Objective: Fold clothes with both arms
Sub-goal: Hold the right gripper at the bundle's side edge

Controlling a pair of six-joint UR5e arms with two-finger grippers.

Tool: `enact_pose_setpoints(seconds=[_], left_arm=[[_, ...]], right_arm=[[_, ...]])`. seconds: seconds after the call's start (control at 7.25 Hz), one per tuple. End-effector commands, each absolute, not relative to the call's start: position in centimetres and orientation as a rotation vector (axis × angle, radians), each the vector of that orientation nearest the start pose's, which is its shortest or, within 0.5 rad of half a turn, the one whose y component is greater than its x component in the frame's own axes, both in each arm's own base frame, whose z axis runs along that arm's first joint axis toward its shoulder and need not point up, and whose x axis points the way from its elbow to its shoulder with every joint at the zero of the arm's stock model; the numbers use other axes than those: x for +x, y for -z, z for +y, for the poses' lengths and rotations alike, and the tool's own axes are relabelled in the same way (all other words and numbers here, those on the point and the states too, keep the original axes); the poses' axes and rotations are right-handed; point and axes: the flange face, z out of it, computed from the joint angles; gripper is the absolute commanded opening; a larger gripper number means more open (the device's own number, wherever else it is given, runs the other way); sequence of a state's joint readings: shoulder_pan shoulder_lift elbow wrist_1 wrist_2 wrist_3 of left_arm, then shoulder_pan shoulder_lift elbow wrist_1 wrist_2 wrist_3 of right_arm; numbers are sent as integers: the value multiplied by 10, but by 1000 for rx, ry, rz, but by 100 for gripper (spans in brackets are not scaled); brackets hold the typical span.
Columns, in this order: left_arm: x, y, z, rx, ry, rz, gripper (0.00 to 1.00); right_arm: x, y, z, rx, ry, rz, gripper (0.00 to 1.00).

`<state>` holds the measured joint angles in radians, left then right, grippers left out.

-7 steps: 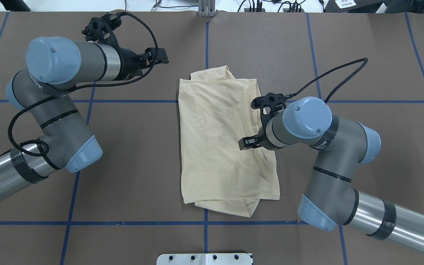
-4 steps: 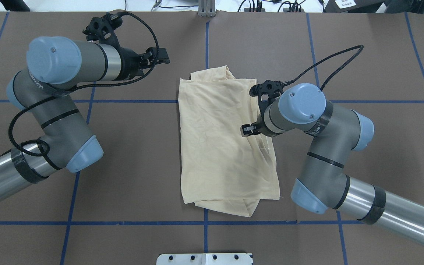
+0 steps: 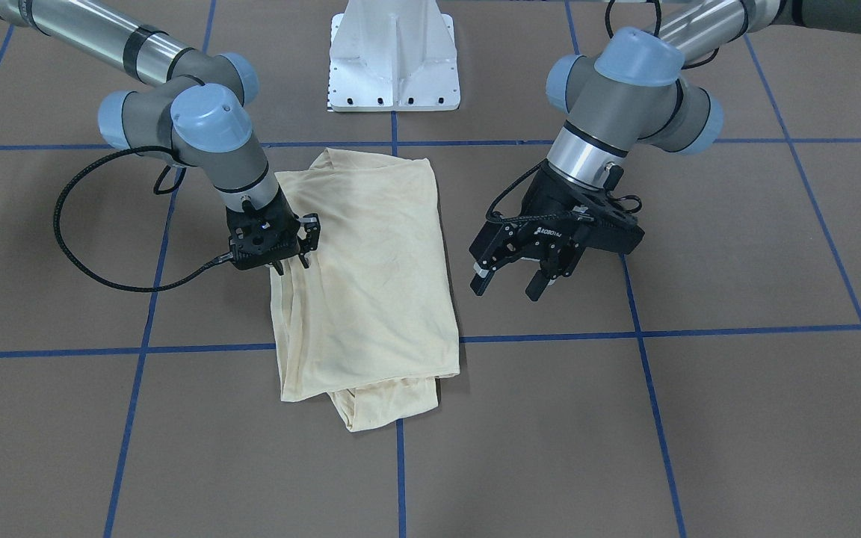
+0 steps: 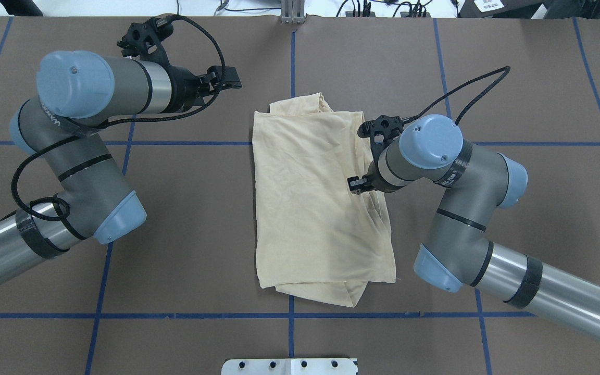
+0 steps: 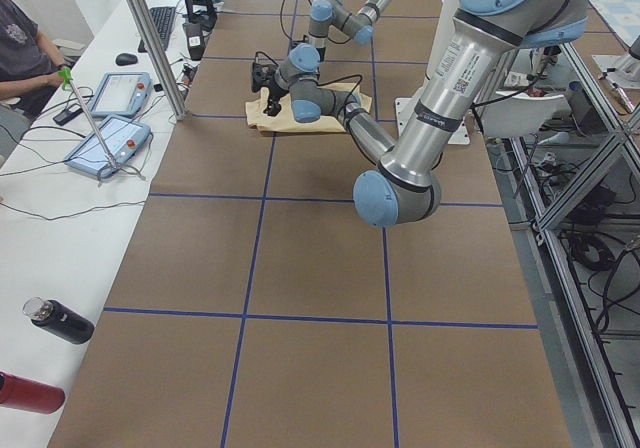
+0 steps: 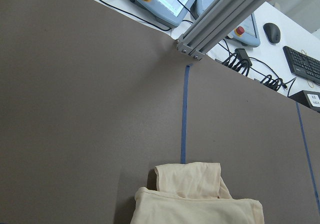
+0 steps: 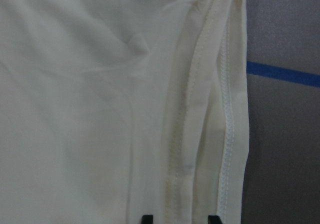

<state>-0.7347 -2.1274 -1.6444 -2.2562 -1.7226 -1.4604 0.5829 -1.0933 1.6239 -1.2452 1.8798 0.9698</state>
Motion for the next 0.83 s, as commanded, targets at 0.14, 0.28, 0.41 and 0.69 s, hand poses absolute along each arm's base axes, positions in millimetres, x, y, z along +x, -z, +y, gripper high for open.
enact_pose_setpoints(seconds=[0.14,0.28,0.41,0.69], left_arm=[[412,-220,-531,425,429,1267,100],[412,-220,-531,425,429,1267,100],[412,-221,-531,425,429,1265,100],[411,-221,-531,425,429,1267,100]], right_arm=[[-507,-337,-456,202,148,-861,18],[-507,-336,-455,199,150,-865,8],[-507,-335,-455,196,151,-867,0],[-507,-335,-455,195,150,-866,0]])
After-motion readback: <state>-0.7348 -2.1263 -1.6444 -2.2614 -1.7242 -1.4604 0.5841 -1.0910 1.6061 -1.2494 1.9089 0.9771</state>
